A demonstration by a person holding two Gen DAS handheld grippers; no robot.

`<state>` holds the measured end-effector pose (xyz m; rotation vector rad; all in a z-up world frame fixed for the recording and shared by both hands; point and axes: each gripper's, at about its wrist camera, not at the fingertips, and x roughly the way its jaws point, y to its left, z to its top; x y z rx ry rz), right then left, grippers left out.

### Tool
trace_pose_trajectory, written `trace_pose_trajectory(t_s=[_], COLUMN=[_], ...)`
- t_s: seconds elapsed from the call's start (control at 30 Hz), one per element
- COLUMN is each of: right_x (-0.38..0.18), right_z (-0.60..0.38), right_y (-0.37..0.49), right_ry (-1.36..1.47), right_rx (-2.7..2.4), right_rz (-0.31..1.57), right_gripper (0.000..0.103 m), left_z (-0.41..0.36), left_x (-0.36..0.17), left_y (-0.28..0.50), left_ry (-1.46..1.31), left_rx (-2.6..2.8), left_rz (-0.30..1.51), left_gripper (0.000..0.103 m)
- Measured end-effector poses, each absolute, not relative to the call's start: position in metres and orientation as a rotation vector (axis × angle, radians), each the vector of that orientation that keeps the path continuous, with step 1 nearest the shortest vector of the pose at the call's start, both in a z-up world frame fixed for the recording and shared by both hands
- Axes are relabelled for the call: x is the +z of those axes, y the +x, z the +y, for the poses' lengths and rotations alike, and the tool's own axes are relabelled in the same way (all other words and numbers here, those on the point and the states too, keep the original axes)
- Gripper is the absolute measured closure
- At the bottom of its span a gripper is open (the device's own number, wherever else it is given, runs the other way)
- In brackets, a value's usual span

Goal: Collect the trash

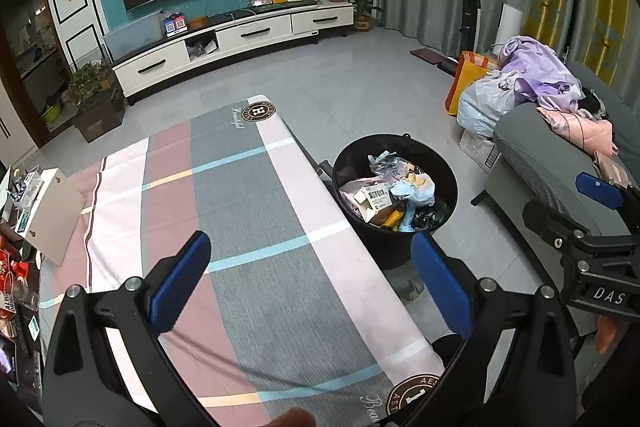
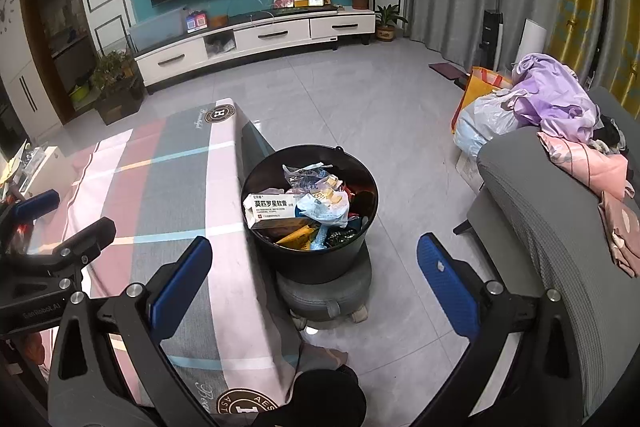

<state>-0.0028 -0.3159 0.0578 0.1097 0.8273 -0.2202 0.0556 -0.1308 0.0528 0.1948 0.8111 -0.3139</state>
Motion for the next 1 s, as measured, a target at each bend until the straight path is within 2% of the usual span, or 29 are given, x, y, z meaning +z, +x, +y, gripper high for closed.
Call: trace_pose_trajectory(t_s=[1.0], right_x=[0.0555], right_z=[-0.3165], right_y=[-0.0018], right_ry=[0.112], right_rx=[-0.218], right_rz=[0.83], right_gripper=[0.003], left_z=[-0.1338], left_x=[0.049], left_y=[0.0554], left_ry=[0.2], left_rx=[-0.321], left_rz=[0.817], left_gripper=[0.003])
